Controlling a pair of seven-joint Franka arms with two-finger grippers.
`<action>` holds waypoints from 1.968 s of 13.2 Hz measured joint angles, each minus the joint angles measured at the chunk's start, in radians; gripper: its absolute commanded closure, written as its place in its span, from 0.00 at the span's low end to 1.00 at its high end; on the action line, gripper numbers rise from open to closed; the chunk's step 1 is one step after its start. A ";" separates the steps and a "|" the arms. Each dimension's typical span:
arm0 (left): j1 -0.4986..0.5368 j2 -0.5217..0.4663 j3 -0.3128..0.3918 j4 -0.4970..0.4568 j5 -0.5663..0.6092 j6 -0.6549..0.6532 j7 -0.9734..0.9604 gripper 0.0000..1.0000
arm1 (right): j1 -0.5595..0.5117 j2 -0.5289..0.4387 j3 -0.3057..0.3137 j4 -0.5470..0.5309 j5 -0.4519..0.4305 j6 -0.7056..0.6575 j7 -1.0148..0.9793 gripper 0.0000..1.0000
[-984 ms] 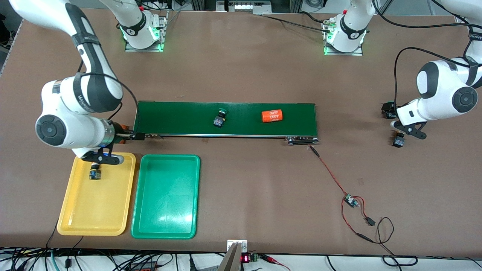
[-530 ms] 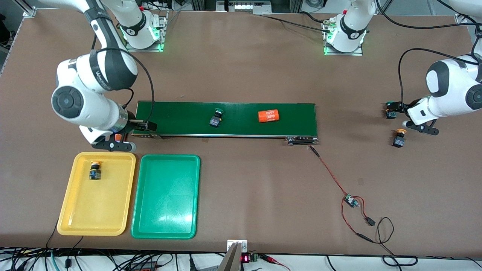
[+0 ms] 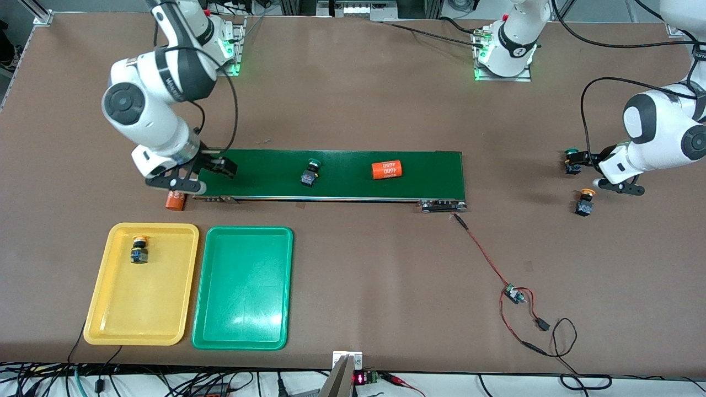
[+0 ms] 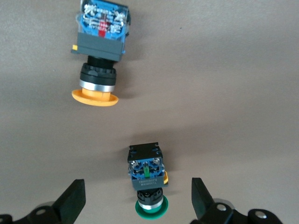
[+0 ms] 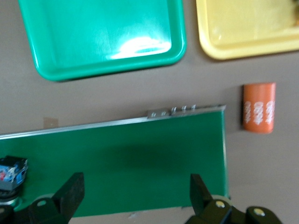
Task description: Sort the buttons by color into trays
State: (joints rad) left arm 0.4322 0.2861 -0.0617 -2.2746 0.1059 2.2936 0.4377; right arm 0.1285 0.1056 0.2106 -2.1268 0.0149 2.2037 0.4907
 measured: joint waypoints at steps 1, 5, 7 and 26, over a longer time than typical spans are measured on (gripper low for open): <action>0.005 0.001 0.000 -0.011 0.000 0.015 -0.002 0.00 | 0.005 -0.011 0.014 -0.012 0.000 0.003 0.031 0.00; 0.009 0.010 -0.001 -0.032 -0.002 0.035 -0.049 0.00 | 0.025 -0.020 0.061 -0.037 -0.002 0.005 0.144 0.00; 0.008 0.023 -0.002 -0.032 -0.002 0.041 -0.059 0.00 | 0.051 -0.014 0.065 -0.047 -0.024 0.008 0.158 0.00; -0.129 -0.074 -0.064 0.024 -0.003 0.005 -0.109 1.00 | 0.117 0.130 0.068 -0.013 -0.130 0.126 0.191 0.00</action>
State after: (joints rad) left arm 0.3032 0.2125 -0.1256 -2.2503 0.1027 2.2991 0.3288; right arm 0.2452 0.2357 0.2784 -2.1402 -0.1148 2.3300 0.6817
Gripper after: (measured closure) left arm 0.590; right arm 0.000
